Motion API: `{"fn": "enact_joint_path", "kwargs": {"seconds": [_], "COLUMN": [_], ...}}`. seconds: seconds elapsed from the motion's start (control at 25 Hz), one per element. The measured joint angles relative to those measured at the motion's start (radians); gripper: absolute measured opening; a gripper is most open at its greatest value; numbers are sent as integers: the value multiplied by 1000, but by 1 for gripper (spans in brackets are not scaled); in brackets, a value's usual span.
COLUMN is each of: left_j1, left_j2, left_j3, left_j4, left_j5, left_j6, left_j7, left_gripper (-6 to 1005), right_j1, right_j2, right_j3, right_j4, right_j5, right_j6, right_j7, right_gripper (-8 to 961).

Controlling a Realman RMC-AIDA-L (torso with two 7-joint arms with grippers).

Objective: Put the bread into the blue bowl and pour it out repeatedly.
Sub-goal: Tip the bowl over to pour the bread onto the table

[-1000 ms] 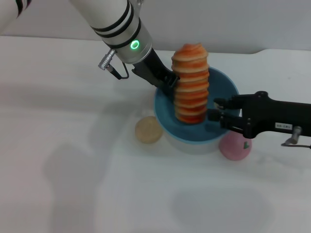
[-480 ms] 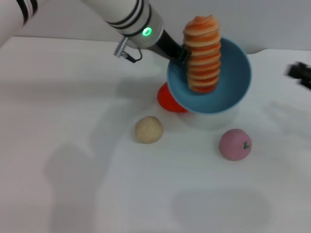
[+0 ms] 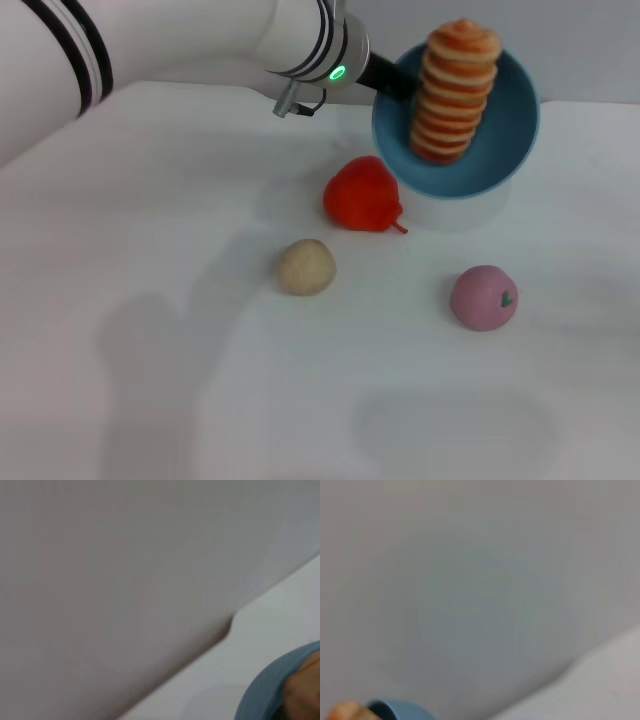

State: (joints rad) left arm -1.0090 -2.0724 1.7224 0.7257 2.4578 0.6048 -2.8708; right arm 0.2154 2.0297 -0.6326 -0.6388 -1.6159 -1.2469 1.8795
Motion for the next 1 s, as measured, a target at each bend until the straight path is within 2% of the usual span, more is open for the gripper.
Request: {"fn": "enact_joint_path", "kwargs": {"seconds": [0.28,0.44,0.48,0.84,1.0], "left_j1": [18,24,38,59,57], "left_j2": [-4,-4,-5,-6,-6], "left_j3": [195,253,331,364,337], "left_j4": [-6,-7,-8,-13,-13], "left_j5": [-1,-1,-1,0,-24], "left_j6": [-199,-273,-377,-521,-509], "left_j7": [-5,-5,-5,-2,-5], "left_gripper": [13,14,14,13,13], "right_j1": [50,81,87,87,85], "right_j2": [-12,-13,-13,-5,17], "right_j3": [4,4,5,1,-2], "right_j4": [-2,-4,-5,-37,-96], "right_j5": [-305,-407,-416,-415,-413], "right_j6": [62,65,62,48,21], "right_j7": [204,259,262,259,209], "right_gripper": [389,398,400,420,428]}}
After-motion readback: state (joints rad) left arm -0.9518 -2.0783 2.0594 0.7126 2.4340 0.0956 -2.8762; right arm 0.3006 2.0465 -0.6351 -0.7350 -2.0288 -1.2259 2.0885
